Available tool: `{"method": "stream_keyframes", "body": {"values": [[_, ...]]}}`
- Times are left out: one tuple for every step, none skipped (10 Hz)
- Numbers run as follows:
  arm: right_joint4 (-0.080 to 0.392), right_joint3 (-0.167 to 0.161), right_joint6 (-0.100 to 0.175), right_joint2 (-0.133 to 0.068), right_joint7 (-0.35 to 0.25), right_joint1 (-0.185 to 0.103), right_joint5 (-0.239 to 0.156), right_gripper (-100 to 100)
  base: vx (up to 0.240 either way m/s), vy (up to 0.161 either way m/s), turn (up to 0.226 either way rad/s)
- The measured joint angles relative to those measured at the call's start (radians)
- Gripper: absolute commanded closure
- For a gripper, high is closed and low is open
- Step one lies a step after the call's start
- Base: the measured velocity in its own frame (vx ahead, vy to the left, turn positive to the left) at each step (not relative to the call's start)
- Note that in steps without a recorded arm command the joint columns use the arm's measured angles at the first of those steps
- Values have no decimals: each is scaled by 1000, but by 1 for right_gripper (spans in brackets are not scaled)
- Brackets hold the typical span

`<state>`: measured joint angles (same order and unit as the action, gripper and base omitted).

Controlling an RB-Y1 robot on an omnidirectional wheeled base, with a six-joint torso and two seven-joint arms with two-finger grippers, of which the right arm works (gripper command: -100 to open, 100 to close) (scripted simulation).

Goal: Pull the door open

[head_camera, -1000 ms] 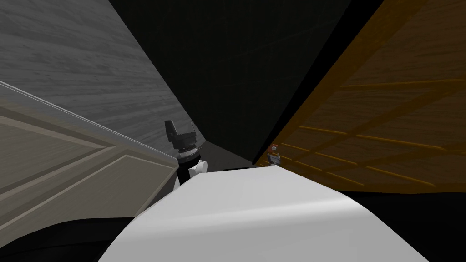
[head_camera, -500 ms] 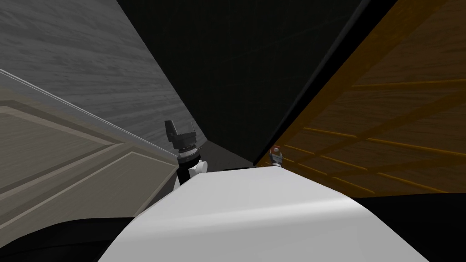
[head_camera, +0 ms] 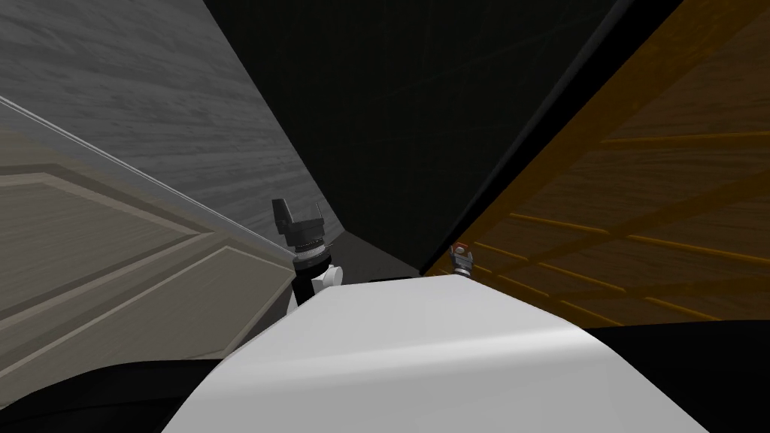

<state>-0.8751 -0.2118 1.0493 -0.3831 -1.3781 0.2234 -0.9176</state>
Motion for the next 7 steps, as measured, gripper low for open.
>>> {"method": "stream_keyframes", "body": {"values": [[9,31,-14,6,-13,-1,25,-100,9,0,41],[19,58,-21,11,-23,-3,39,-100,10,2,75],[28,87,-33,17,-35,-5,63,-100,7,4,42],[31,109,-41,24,-42,-4,77,-100,5,10,69],[34,137,-55,31,-51,-1,99,-100,-1,10,42],[51,155,-62,34,-63,-8,113,-100,-1,12,72],[66,181,-71,41,-76,-14,135,-100,0,11,38]]}}
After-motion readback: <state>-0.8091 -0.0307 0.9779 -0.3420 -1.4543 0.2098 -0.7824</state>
